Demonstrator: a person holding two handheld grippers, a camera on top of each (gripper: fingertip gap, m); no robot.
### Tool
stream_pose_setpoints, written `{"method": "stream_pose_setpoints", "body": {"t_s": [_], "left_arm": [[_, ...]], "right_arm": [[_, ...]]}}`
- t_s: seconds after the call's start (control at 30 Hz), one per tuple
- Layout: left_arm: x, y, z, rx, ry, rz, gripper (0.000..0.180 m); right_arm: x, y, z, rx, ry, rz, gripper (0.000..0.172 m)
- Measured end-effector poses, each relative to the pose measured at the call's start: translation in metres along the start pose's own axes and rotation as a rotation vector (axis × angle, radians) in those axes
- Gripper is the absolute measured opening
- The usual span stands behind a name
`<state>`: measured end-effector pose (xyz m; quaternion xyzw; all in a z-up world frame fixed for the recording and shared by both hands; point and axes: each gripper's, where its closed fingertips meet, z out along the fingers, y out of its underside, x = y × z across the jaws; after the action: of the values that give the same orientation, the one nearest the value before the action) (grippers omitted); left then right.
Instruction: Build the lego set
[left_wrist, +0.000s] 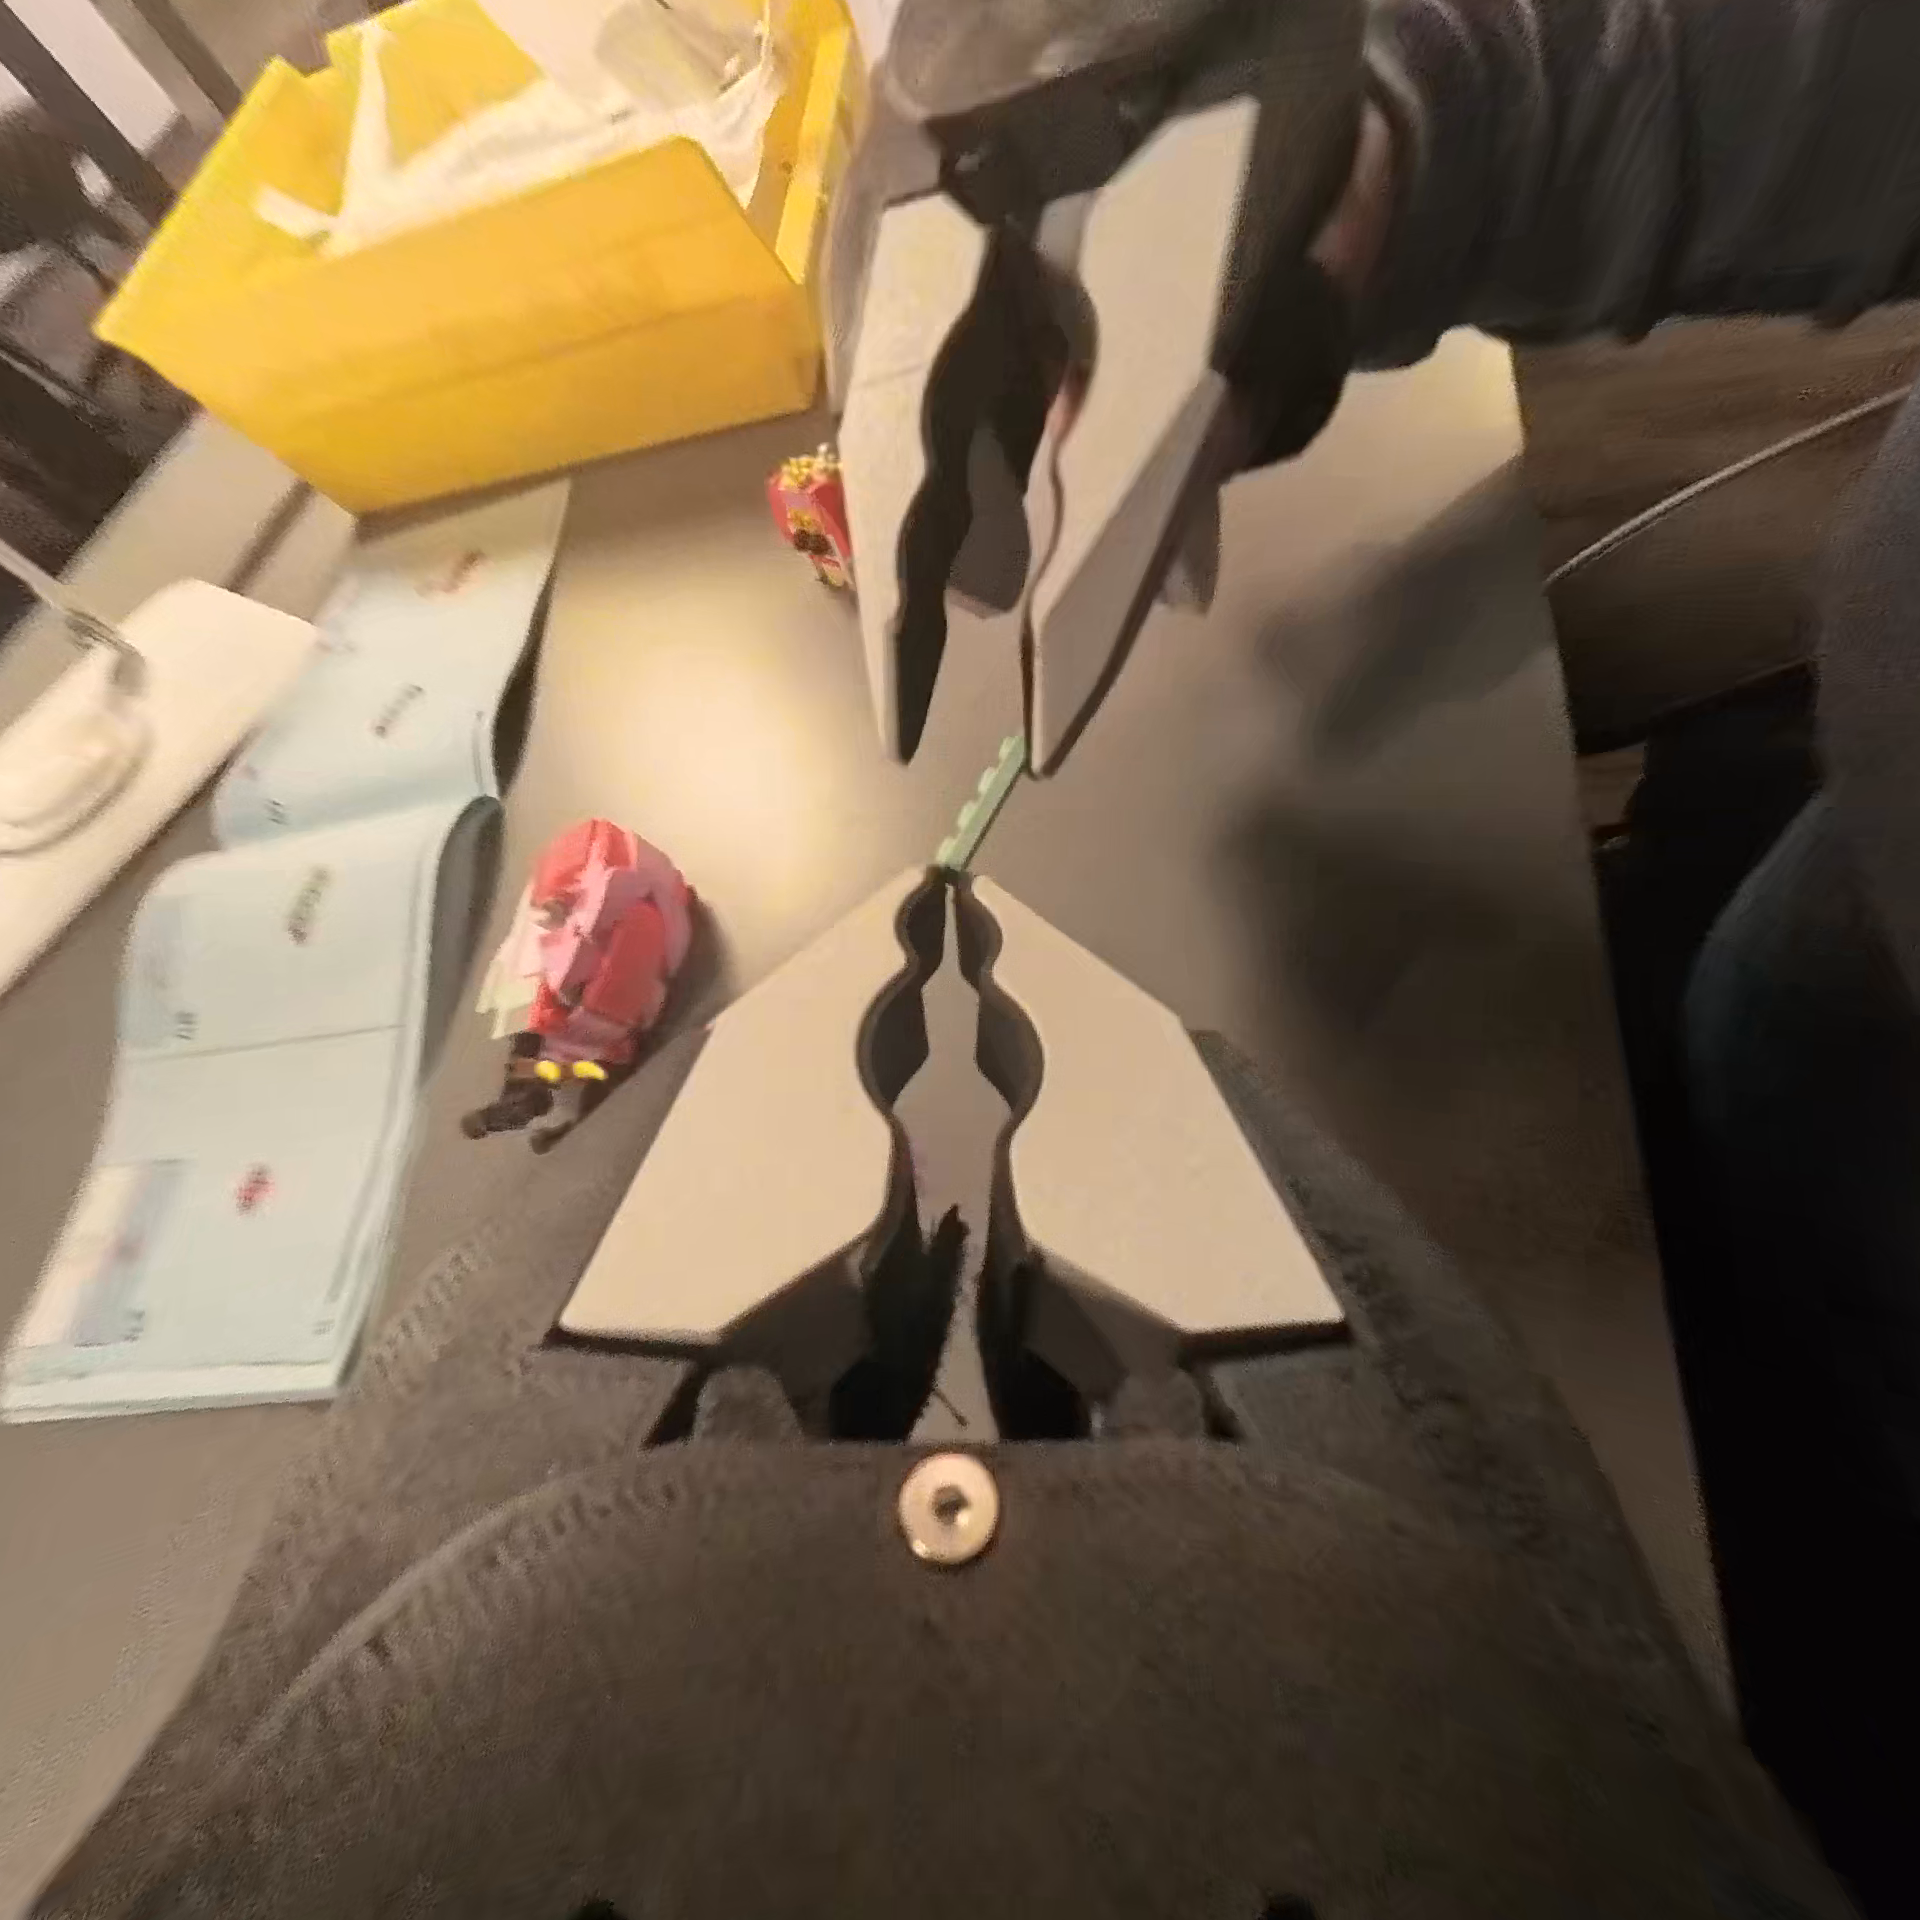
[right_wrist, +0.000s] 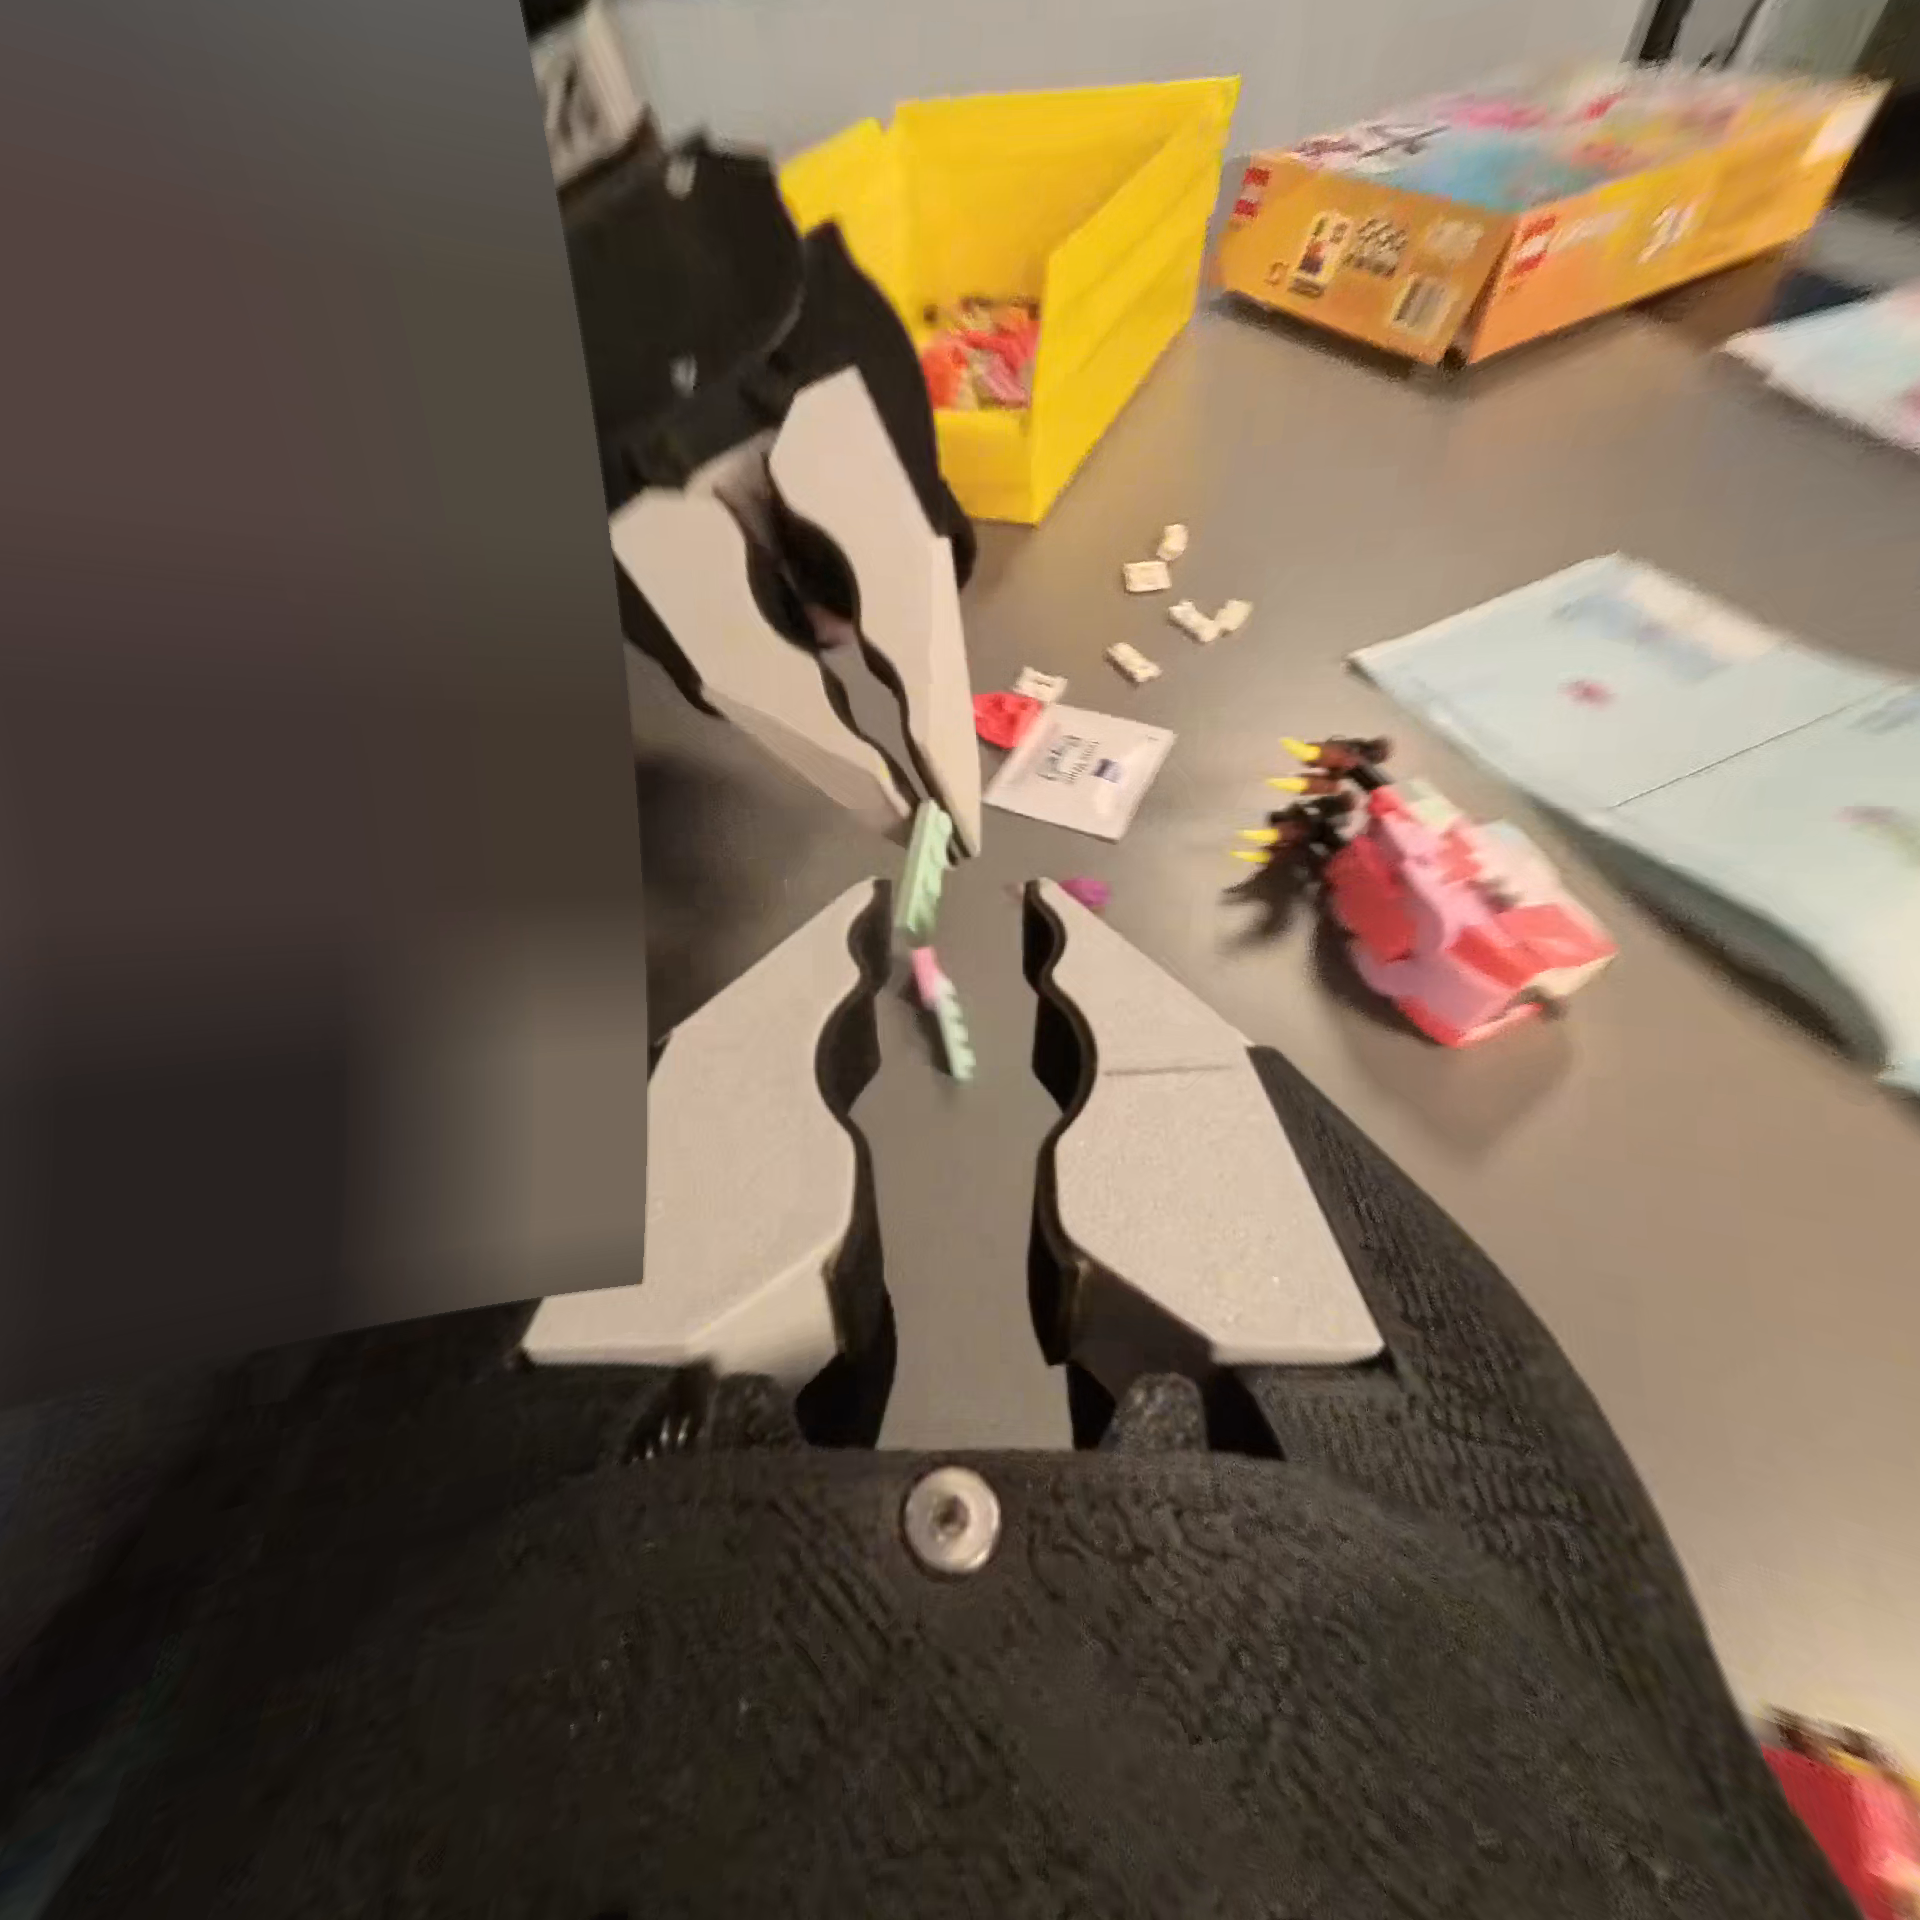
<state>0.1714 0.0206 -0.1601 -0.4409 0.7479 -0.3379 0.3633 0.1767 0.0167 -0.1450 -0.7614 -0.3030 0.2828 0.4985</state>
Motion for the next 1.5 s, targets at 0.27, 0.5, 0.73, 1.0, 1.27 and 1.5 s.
{"method": "stream_pose_setpoints", "body": {"t_s": [0.27, 0.5, 0.73, 1.0, 1.27, 1.5], "left_arm": [[0.003, 0.009, 0.010, -0.026, 0.060, -0.154, 0.001], [0.016, 0.044, 0.009, -0.148, 0.108, -0.232, 0.037], [0.026, 0.060, 0.015, -0.223, 0.135, -0.212, 0.029], [0.027, 0.064, 0.017, -0.231, 0.129, -0.193, 0.006], [0.009, 0.022, 0.006, 0.048, 0.055, -0.201, 0.004], [0.014, 0.005, -0.002, 0.175, 0.130, -0.257, 0.004]], "right_arm": [[0.003, 0.016, 0.005, -0.106, 0.088, -0.199, 0.002], [0.030, 0.076, 0.004, -0.302, 0.124, -0.050, 0.003], [0.029, 0.083, 0.007, -0.324, 0.102, -0.032, 0.005], [0.025, 0.076, 0.001, -0.296, 0.099, -0.030, 0.034], [0.002, 0.033, 0.002, -0.097, 0.051, -0.161, 0.024], [-0.007, 0.015, 0.003, -0.042, 0.056, -0.294, 0.003]]}}
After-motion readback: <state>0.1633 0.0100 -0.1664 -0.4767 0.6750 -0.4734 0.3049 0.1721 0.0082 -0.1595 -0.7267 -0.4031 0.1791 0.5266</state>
